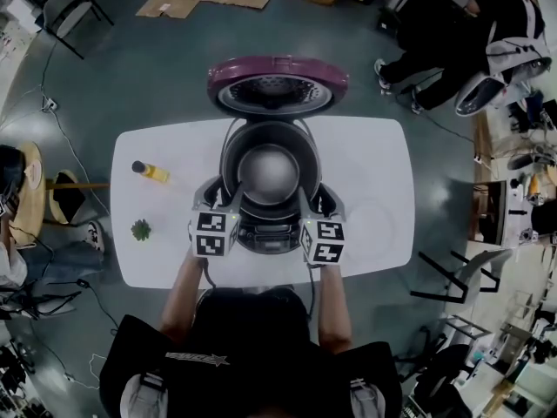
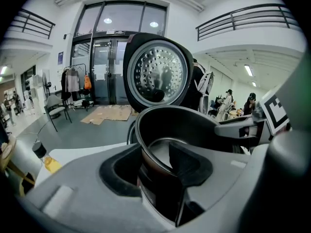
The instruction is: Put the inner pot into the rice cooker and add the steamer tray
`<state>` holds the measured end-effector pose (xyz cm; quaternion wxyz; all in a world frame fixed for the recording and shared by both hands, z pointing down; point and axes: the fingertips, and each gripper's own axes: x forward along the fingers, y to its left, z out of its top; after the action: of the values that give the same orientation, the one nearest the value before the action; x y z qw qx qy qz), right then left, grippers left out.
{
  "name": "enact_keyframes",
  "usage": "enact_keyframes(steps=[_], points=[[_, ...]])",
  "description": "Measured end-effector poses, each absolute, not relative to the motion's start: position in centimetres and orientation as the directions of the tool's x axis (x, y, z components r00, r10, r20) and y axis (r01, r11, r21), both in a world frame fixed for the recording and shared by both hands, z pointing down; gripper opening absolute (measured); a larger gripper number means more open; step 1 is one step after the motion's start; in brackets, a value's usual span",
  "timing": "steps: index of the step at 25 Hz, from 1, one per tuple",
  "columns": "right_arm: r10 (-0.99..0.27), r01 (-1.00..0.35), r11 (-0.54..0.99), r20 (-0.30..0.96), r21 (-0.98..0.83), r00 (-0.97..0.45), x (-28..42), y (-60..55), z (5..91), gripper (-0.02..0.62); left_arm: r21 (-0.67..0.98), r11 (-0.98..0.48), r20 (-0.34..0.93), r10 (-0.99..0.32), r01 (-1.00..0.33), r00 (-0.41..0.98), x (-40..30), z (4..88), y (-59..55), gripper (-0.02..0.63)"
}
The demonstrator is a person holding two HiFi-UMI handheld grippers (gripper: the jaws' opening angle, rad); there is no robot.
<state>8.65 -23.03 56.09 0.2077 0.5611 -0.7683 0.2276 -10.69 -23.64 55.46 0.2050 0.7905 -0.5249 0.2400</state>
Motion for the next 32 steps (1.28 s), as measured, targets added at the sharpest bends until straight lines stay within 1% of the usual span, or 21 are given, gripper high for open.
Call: enact_keyframes(steps=[7,17,26,31,32], points=[[-0.723,-0.957,0.258,0.632,-0.128,-0.28,8.3,-23.4,57.9,0.173,0.084,-0.363,0.653,-0.683,-0.928,0.327,-10.9,56.9,-23.9,0.184],[-0.637,-0.951,0.254,0.709,-0.178,-0.303,8.2,-23.4,59.6,0.173,0.082,-0.363,0.7,-0.642,-0.928,0.313,-11.0,58.9,-24.1,0.184],[-0.624,-0.953,0.264,0.726,-0.152,-0.288,8.0,-23.3,60.1,0.173,0.072,-0.371,0.71,-0.632,-0.926,0.309,-11.4,59.5,-24.2,0.184],[-0.628,-0.952,0.266,0.721,-0.155,-0.293,8.4,-23.3,60.0,0.183,0.082,-0.368,0.707,-0.634,-0.926,0.314,-11.2,59.5,-24.1,0.184],[-0.636,-0.953,0.262,0.716,-0.15,-0.288,8.5,-23.3,59.9,0.196,0.08,-0.363,0.701,-0.641,-0.928,0.312,-11.2,59.3,-24.2,0.198]])
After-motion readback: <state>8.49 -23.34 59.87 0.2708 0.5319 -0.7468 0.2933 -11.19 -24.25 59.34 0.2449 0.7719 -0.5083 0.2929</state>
